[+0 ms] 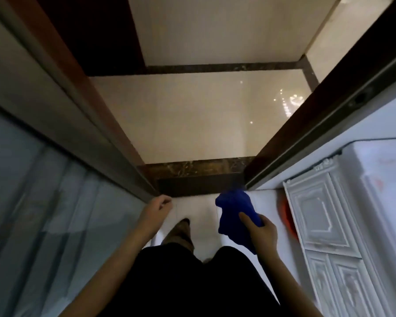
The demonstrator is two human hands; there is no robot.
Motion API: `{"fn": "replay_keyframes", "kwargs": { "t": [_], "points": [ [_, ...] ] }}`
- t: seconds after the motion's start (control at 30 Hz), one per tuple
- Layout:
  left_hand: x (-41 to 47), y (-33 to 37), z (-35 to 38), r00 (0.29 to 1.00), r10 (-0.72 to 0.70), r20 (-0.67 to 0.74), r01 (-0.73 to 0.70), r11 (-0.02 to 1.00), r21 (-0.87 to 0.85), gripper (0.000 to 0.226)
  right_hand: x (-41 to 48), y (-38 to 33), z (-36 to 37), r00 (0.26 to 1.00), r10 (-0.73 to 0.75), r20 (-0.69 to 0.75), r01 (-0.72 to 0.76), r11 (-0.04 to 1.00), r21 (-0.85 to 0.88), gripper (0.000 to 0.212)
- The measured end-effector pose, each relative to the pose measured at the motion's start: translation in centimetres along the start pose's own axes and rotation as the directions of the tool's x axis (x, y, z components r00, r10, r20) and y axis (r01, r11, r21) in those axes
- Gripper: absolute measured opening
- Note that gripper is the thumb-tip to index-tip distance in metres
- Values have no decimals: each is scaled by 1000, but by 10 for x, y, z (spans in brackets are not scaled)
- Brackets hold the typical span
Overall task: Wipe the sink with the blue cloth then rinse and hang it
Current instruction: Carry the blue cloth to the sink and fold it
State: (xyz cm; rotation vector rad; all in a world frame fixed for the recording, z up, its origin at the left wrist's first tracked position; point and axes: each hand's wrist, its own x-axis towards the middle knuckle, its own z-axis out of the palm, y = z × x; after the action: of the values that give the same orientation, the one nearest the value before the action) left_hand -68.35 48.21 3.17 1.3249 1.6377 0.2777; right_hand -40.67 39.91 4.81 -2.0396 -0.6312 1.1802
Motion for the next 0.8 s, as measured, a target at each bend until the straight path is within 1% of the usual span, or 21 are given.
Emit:
{"fn": "replay_keyframes", "kwargs": {
  "t": [0.07, 0.13, 0.23, 0.3, 0.33, 0.43, 0.57, 0.67, 0.8],
  "points": [
    [43, 30, -13, 990, 51, 132, -58, 997, 53, 22, 8, -8, -2, 991, 47, -122, -41, 998, 56, 27],
    [79, 65, -19, 966, 115, 231, -138, 986, 90, 25, 13, -16, -8, 961, 87, -262, -54, 990, 129, 25],
    [117, 120, -10, 912, 241, 331, -301, 943, 142, 24, 13, -24, -20, 892, 154, -424, -44, 965, 258, 25],
    [129, 150, 10, 863, 286, 417, -380, 911, 161, 20, 9, -23, -31, 834, 224, -505, -51, 941, 334, 21],
    [133, 162, 22, 846, 292, 446, -397, 903, 163, 19, 7, -20, -37, 803, 262, -536, -56, 927, 370, 21],
    [141, 186, 61, 783, 302, 543, -458, 872, 175, 17, -3, -6, -51, 718, 373, -588, -67, 877, 475, 20],
    [137, 202, 122, 661, 248, 708, -553, 799, 236, 20, -17, 24, -73, 610, 506, -609, -79, 804, 589, 18],
    [130, 211, 167, 604, 200, 772, -578, 777, 250, 15, -18, 47, -96, 564, 567, -600, -84, 763, 641, 20],
    [112, 242, 236, 564, 176, 807, -602, 756, 256, 12, -7, 68, -153, 520, 599, -609, -71, 740, 669, 20]
  ]
}}
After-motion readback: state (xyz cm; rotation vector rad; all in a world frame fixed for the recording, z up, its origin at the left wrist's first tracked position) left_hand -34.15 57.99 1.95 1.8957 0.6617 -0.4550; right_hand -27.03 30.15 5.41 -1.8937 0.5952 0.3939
